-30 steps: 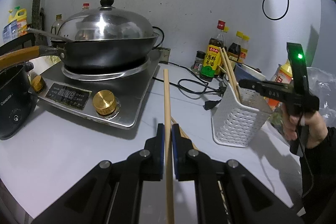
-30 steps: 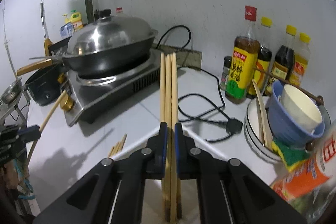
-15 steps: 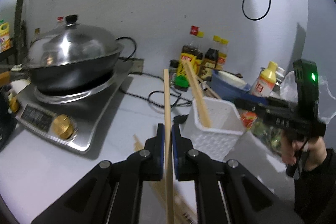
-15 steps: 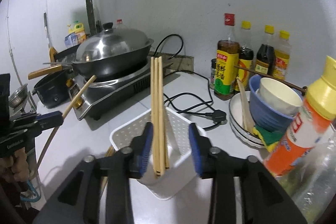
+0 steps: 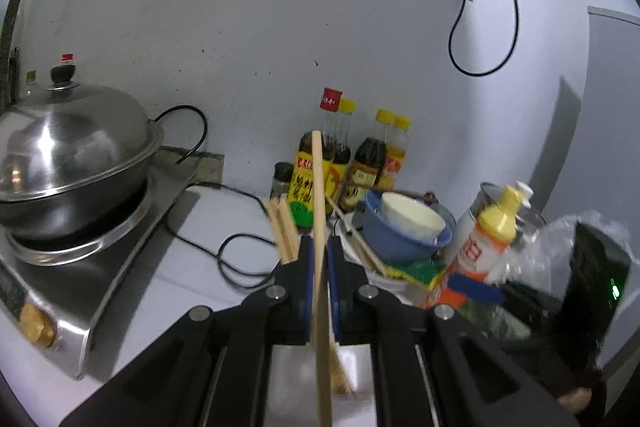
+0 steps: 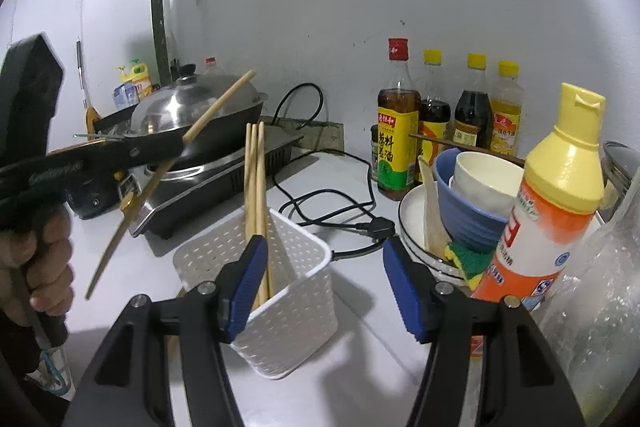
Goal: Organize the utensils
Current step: 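Lower the chopsticks into the white holder and open both tools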
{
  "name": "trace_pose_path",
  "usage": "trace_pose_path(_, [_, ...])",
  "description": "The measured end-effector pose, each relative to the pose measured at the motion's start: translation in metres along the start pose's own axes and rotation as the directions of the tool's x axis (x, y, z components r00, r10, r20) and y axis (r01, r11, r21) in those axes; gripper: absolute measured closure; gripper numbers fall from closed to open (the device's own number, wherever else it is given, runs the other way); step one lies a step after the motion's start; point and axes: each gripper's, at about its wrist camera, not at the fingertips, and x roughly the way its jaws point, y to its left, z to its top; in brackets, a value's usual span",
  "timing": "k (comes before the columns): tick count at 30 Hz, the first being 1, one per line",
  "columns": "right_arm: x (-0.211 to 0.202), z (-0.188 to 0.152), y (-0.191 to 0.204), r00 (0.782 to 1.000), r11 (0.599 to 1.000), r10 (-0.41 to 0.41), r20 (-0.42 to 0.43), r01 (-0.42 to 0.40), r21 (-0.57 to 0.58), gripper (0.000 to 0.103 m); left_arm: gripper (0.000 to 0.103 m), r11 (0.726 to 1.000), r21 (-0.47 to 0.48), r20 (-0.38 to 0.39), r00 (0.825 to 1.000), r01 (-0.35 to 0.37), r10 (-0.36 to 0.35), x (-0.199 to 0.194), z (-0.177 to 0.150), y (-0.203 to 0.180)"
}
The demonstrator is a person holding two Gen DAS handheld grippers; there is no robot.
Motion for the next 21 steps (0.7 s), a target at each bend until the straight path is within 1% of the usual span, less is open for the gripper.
trace_pose_path(2, [-0.002,0.001,-0.006,1.000,1.000,-0.004,0.016,0.004,0.008,0.045,0.097,1.000,-0.028,0.010,1.000,0.001,0.000,0.012,0.003,-0.001])
trace_pose_path(6, [-0.007,0.000,-0.019,0.999,0.999,-0.012,0.051,0.010,0.041,0.043,0.097,0.997,-0.074,0.055,0.998,-0.033,0.037,0.036,0.008,-0.002])
trace_pose_path(12, [-0.005,-0.005,-0.034,0.997,0.995,-0.008,0.078,0.001,0.099,0.042,0.097,0.982,-0.175,0.080,0.994,-0.065,0.080,0.056,0.002,0.005])
trace_pose_path(15, [-0.003,-0.007,-0.036,0.997,0.994,-0.008,0.076,-0.001,0.113,0.042,0.097,0.978,-0.190,0.061,0.993,-0.086,0.099,0.063,-0.007,0.005])
trace_pose_path(18, [-0.001,-0.009,-0.036,0.998,0.995,-0.002,0.062,-0.004,0.101,0.042,0.097,0.982,-0.160,0.002,0.995,-0.098,0.099,0.069,-0.016,0.000])
trace_pose_path(21, [0.001,-0.011,-0.036,0.999,0.995,-0.022,0.044,0.018,0.099,0.042,0.097,0.985,-0.141,-0.038,0.995,-0.097,0.093,0.065,-0.025,-0.003])
